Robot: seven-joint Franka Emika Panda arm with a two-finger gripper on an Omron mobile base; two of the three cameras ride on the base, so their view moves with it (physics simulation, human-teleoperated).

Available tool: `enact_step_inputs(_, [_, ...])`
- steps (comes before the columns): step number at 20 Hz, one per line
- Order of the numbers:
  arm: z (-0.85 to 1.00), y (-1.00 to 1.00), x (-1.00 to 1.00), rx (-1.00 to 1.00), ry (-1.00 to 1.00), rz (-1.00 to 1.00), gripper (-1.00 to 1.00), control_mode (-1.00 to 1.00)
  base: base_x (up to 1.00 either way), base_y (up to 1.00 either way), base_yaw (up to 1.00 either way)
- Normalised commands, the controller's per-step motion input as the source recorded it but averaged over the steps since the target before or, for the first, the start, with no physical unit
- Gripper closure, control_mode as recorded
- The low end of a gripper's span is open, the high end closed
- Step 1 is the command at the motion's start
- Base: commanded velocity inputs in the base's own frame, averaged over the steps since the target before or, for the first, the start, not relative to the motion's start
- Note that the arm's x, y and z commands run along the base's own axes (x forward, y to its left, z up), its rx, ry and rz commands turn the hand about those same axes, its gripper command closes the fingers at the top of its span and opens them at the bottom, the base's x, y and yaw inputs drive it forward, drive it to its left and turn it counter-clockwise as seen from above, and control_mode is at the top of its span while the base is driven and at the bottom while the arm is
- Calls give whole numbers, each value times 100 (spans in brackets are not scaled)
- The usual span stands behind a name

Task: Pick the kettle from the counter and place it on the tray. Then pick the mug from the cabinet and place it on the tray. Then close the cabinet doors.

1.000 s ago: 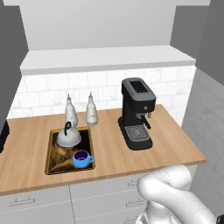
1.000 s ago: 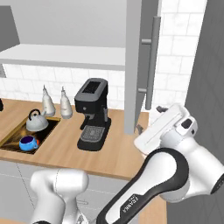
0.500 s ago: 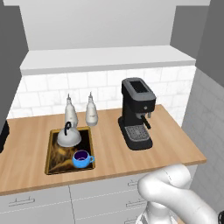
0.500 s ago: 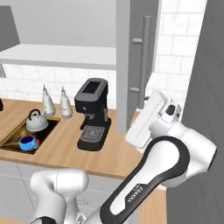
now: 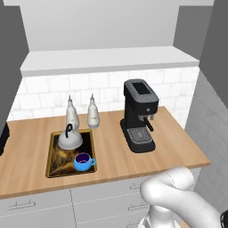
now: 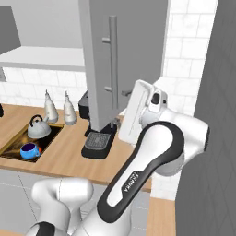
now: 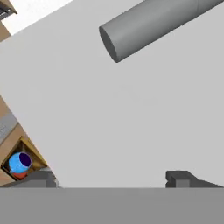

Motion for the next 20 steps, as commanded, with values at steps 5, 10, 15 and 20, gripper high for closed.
enact_step_inputs(5, [4,66,27,-10,0,2,-100,-100,0,0,0])
enact_step_inputs(10, [0,67,47,-5,0,0,-100,-100,0,0,0])
enact_step_inputs(15, [0,61,67,0,0,0,-100,-100,0,0,0])
enact_step_inputs(20, [0,54,71,0,0,0,-100,-100,0,0,0])
